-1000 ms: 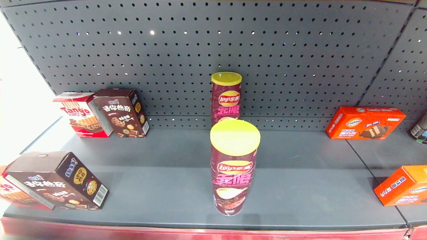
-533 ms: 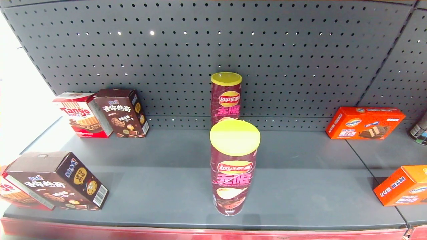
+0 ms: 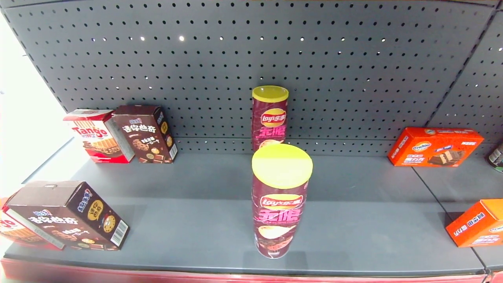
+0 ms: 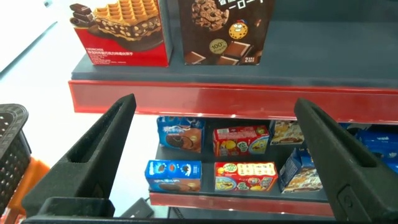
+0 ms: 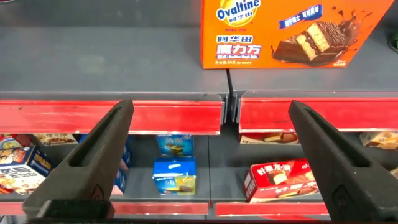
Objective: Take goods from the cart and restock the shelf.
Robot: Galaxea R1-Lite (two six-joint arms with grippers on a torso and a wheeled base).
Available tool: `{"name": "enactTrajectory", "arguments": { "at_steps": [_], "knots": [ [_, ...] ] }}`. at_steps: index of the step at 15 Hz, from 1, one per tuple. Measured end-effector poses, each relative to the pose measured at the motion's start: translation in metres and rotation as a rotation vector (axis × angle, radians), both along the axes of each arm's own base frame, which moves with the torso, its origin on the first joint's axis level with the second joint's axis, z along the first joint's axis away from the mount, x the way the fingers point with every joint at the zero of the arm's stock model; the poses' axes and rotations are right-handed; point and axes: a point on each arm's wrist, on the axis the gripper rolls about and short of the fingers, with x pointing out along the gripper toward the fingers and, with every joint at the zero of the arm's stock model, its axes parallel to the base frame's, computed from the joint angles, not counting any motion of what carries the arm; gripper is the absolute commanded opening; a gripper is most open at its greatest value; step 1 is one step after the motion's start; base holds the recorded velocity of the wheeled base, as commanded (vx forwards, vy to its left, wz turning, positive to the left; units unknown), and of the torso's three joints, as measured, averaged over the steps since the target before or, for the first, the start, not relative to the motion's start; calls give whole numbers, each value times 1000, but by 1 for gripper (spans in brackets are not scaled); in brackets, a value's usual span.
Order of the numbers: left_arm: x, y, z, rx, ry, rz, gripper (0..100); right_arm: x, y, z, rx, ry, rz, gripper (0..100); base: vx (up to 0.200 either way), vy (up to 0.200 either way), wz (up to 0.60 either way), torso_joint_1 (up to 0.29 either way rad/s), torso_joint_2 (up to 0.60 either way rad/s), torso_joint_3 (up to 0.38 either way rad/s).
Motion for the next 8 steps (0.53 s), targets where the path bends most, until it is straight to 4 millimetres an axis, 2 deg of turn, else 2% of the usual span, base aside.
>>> {"name": "enactTrajectory", "arguments": {
  "at_steps": [2,3,8],
  "knots": [
    [0,0,0,4,0,-2,100,0,0,0,0,0,-1,100,0,0,0,0,0,0],
    [0,0,0,5,1,-2,100,0,0,0,0,-1,0,100,-200,0,0,2,2,7],
    [0,0,0,0,0,1,100,0,0,0,0,-1,0,100,0,0,0,0,0,0]
  ]
}}
